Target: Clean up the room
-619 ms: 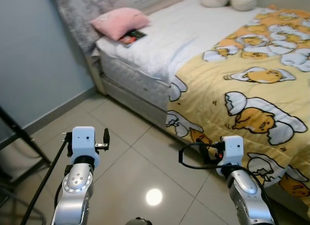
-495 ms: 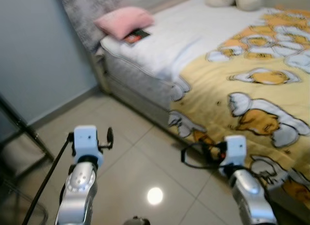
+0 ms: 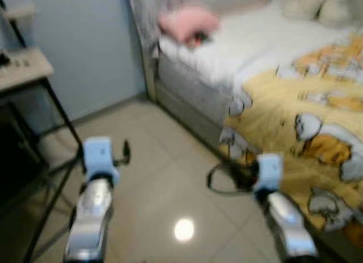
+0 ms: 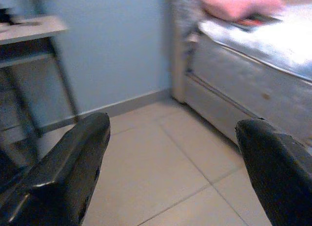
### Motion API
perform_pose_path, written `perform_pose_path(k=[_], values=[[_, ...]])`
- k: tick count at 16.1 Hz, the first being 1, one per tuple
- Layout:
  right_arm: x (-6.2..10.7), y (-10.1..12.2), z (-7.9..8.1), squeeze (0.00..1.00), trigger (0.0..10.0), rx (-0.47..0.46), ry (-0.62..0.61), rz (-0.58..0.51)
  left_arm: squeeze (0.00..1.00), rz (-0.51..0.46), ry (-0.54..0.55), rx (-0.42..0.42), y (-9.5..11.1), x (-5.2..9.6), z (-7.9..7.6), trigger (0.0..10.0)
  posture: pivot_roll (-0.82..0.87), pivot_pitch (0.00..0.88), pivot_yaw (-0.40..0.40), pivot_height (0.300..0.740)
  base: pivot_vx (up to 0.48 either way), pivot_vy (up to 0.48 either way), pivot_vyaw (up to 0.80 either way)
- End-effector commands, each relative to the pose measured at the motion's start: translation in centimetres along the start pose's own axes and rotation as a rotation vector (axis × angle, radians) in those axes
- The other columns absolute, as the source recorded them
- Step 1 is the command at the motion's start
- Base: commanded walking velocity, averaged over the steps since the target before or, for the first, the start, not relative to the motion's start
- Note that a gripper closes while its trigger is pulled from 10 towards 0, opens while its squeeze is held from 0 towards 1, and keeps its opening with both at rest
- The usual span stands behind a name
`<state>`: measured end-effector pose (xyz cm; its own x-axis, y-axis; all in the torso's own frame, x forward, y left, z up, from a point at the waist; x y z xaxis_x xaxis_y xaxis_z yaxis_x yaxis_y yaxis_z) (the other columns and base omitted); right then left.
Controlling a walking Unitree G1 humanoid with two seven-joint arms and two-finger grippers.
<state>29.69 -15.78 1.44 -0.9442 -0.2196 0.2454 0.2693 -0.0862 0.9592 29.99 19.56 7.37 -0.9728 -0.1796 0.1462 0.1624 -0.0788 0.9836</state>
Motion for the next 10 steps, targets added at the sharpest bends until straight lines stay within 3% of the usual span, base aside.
perform_pose_path(k=[1, 3, 4, 6, 10], values=[[-0.2, 0.7, -0.4, 0.00, 10.0, 0.009, 0.007, -0.009, 0.00, 0.041, 0.019, 0.012, -0.7, -0.1, -0.1, 10.0, -0.04, 0.000, 0.047, 0.736, 0.000, -0.480, 0.67], [-0.1, 0.7, -0.5, 0.00, 10.0, 0.012, 0.012, -0.009, 0.00, 0.053, 0.014, -0.048, -1.0, -0.1, -0.3, 10.0, -0.04, 0.000, 0.047, 0.736, 0.000, -0.480, 0.67], [-0.1, 0.6, -0.6, 0.00, 10.0, 0.022, 0.014, -0.001, 0.00, 0.061, 0.020, -0.050, -1.3, -0.2, -0.3, 10.0, -0.04, 0.000, 0.047, 0.736, 0.000, 0.000, 0.65], [-0.5, 0.9, -0.5, 0.00, 10.0, 0.069, 0.016, -0.005, 0.00, 0.038, 0.006, 0.044, -0.6, -0.6, -0.2, 10.0, -0.05, 0.000, 0.047, 0.736, 0.000, 0.000, 0.66], [-1.0, 1.0, -0.5, 0.00, 10.0, 0.025, -0.006, 0.006, 0.00, 0.038, 0.029, 0.077, -0.3, -1.2, -0.1, 10.0, -0.05, 0.000, 0.050, 0.736, 0.472, 0.000, 0.00]])
Point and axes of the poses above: a point about 5 cm out from each wrist's last joint towards the gripper, its own x axis pointing back from the gripper into the wrist, its own y axis along the axis of the wrist's last joint, z = x × y, the point moved 4 cm from there along -x, pointing out of the wrist towards the gripper, and after that the axes turned 3 degrees about -x, right-handed, at the moved point
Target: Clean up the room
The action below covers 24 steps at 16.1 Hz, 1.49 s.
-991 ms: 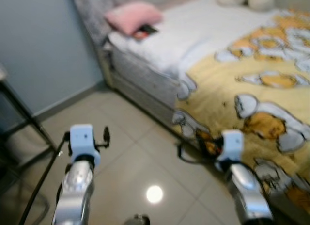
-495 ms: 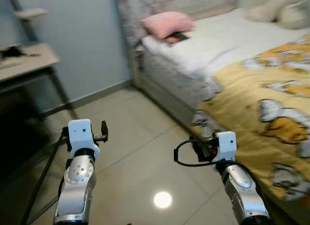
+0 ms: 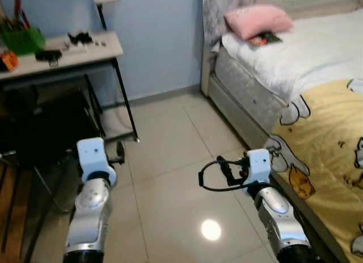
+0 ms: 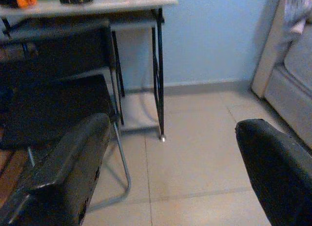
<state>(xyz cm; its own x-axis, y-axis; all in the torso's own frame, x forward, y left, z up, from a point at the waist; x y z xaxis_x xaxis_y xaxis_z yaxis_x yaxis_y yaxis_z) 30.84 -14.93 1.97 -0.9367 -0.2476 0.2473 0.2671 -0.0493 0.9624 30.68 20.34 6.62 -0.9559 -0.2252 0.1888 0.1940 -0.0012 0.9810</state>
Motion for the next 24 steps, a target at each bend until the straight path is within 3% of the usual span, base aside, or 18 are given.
perform_pose_path(k=[1, 3, 5, 6, 7, 11, 13, 15, 19, 24], values=[[0.1, 0.4, -1.5, 0.00, 10.0, -0.021, -0.055, -0.014, 0.00, -0.024, -0.031, 0.026, 0.5, -0.1, -0.8, 10.0, -0.05, 0.000, 0.053, 0.736, 0.472, 0.000, 0.00], [0.3, 1.6, -2.2, 0.00, 10.0, -0.056, -0.092, -0.082, 0.00, -0.090, -0.068, 0.031, 0.9, 0.6, -0.6, 10.0, -0.05, 0.000, 0.054, 0.736, 0.469, 0.000, 0.00], [1.2, 2.8, -2.5, 0.00, 10.0, -0.080, -0.099, -0.167, 0.00, -0.091, -0.105, 0.013, -0.6, 2.2, 0.1, 10.0, -0.06, 0.000, 0.054, 0.736, 0.379, 0.289, 0.00], [1.5, 2.5, -2.4, 0.00, 10.0, -0.103, -0.086, -0.167, 0.00, -0.097, -0.140, -0.018, -0.9, 2.7, -0.3, 10.0, -0.06, 0.000, 0.056, 0.736, 0.394, 0.274, 0.00], [1.5, 2.0, -2.6, 0.00, 10.0, -0.127, -0.103, -0.146, 0.00, -0.099, -0.136, -0.002, -0.7, 2.4, -0.6, 10.0, -0.05, 0.000, 0.056, 0.736, 0.428, 0.000, 0.00], [1.1, 1.6, -2.2, 0.00, 10.0, -0.080, -0.091, -0.124, 0.00, -0.117, -0.150, 0.007, -0.3, 1.8, -1.2, 10.0, -0.06, 0.000, 0.062, 0.736, 0.456, 0.000, 0.00], [1.3, 1.4, -2.2, 0.00, 10.0, -0.085, -0.087, -0.116, 0.00, -0.121, -0.140, 0.010, -0.4, 2.0, -0.8, 10.0, -0.05, 0.000, 0.061, 0.736, 0.465, 0.000, 0.00], [1.6, 1.1, -1.9, 0.00, 10.0, -0.060, -0.051, -0.105, 0.00, -0.111, -0.108, -0.024, -1.1, 2.6, 0.7, 10.0, -0.05, 0.000, 0.057, 0.736, 0.465, 0.000, 0.78], [1.2, 0.3, -2.3, 0.00, 10.0, -0.040, -0.066, -0.047, 0.00, -0.115, -0.134, -0.020, -1.1, 2.7, -0.3, 10.0, -0.05, 0.000, 0.053, 0.736, 0.472, 0.000, 0.73], [1.1, 0.1, -2.7, 0.00, 10.0, -0.023, -0.096, -0.036, 0.00, -0.108, -0.138, -0.012, -1.1, 2.4, -0.6, 10.0, -0.05, 0.000, 0.057, 0.736, 0.480, 0.000, 0.00]])
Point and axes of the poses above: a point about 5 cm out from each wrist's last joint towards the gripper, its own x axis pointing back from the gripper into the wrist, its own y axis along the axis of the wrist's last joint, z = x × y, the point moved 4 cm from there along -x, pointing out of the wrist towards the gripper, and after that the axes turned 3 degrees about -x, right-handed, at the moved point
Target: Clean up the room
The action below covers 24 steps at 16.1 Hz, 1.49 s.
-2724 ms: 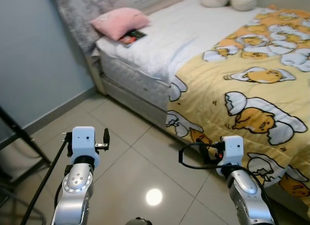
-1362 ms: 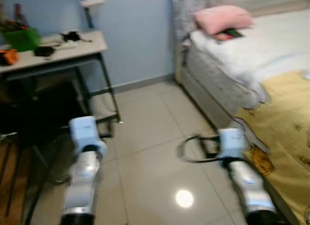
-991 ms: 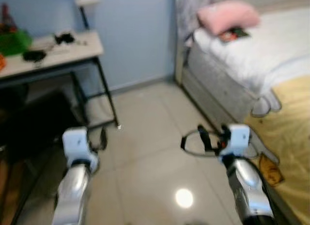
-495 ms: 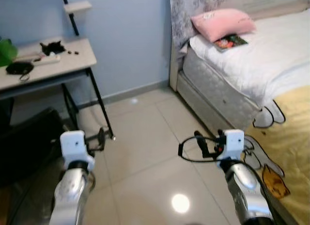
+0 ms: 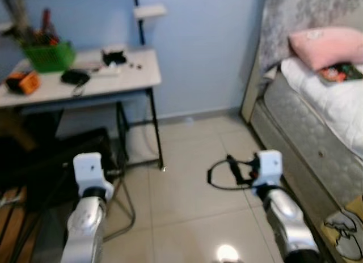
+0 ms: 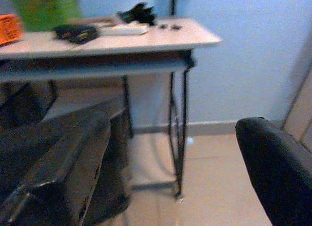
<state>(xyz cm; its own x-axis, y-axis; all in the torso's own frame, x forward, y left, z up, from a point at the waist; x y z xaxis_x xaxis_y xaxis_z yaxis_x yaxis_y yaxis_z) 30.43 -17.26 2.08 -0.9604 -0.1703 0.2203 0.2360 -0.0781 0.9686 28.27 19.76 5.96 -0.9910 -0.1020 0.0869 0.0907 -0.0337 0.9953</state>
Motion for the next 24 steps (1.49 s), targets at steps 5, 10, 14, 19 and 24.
perform_pose_path(k=[5, 10, 14, 19, 24], values=[[0.4, 0.0, -0.1, 0.00, 10.0, 0.015, 0.005, -0.011, 0.00, -0.007, -0.014, 0.011, 0.2, -0.1, -0.7, 10.0, -0.06, 0.000, 0.061, 0.736, 0.480, 0.000, 0.40], [0.7, -0.4, -0.9, 0.00, 10.0, 0.025, -0.048, -0.009, 0.00, -0.087, -0.065, -0.027, 2.3, -0.9, -1.7, 10.0, -0.06, 0.000, 0.067, 0.736, 0.096, 0.000, 0.00], [1.0, 3.8, -1.7, 0.00, 10.0, 0.007, -0.104, -0.218, 0.00, -0.350, -0.146, -0.279, 7.1, -0.5, -3.4, 10.0, -0.06, 0.000, 0.068, 0.736, 0.000, 0.000, 0.00], [0.1, 5.1, 0.1, 0.00, 10.0, 0.020, -0.060, -0.237, 0.00, -0.200, 0.035, 0.120, 4.7, -1.1, -1.0, 10.0, -0.06, 0.000, 0.056, 0.736, 0.000, 0.000, 0.00], [0.6, 4.2, -0.5, 0.00, 10.0, 0.021, -0.080, -0.205, 0.00, -0.222, -0.036, 0.054, 4.8, -0.9, -2.0, 10.0, -0.06, 0.000, 0.047, 0.736, 0.000, 0.000, 0.00]])
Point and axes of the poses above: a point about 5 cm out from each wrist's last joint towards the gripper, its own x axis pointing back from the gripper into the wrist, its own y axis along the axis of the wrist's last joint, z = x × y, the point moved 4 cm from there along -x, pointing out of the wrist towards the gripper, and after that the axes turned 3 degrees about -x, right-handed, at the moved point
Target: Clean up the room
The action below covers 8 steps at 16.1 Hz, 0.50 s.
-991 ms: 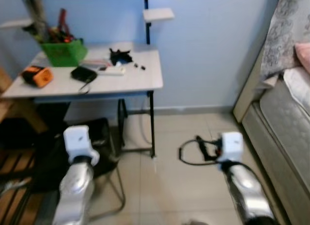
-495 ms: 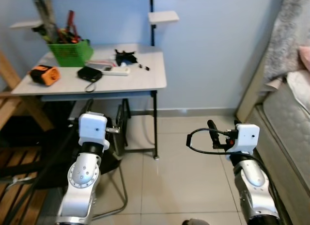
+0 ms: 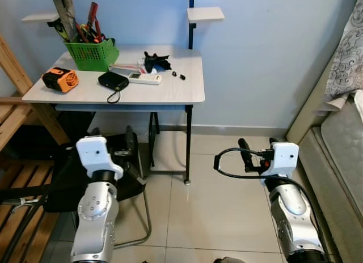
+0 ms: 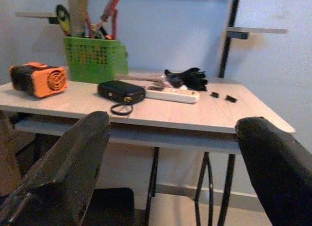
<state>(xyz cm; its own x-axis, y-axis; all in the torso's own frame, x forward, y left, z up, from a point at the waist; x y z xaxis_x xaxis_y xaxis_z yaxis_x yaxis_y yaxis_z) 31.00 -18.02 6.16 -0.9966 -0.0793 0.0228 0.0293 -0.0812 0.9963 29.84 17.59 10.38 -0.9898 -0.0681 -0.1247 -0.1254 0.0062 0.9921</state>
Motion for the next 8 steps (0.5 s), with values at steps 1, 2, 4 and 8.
perform_pose_path(k=[1, 2, 4, 8], values=[[0.1, 0.0, -0.1, 0.00, 10.0, -0.002, -0.005, 0.003, 0.00, -0.009, -0.006, -0.004, 0.2, 0.0, 0.1, 10.0, -0.06, 0.000, 0.047, 0.736, 0.000, 0.000, 0.00], [0.1, -0.1, -0.1, 0.00, 10.0, 0.000, -0.008, 0.011, 0.00, -0.016, -0.022, -0.010, 0.4, 0.0, -0.2, 10.0, -0.06, 0.000, 0.047, 0.736, 0.000, 0.000, 0.00], [0.3, -0.7, -0.1, 0.00, 10.0, -0.002, -0.002, 0.040, 0.00, -0.017, -0.064, -0.026, 0.3, -0.3, -0.9, 10.0, -0.08, 0.000, 0.053, 0.736, 0.000, 0.000, 0.00], [0.8, -0.6, -0.8, 0.00, 10.0, 0.005, -0.023, 0.040, 0.00, 0.021, -0.114, -0.001, -0.6, -1.2, -2.3, 10.0, -0.15, 0.000, 0.075, 0.736, 0.000, 0.000, 0.00]])
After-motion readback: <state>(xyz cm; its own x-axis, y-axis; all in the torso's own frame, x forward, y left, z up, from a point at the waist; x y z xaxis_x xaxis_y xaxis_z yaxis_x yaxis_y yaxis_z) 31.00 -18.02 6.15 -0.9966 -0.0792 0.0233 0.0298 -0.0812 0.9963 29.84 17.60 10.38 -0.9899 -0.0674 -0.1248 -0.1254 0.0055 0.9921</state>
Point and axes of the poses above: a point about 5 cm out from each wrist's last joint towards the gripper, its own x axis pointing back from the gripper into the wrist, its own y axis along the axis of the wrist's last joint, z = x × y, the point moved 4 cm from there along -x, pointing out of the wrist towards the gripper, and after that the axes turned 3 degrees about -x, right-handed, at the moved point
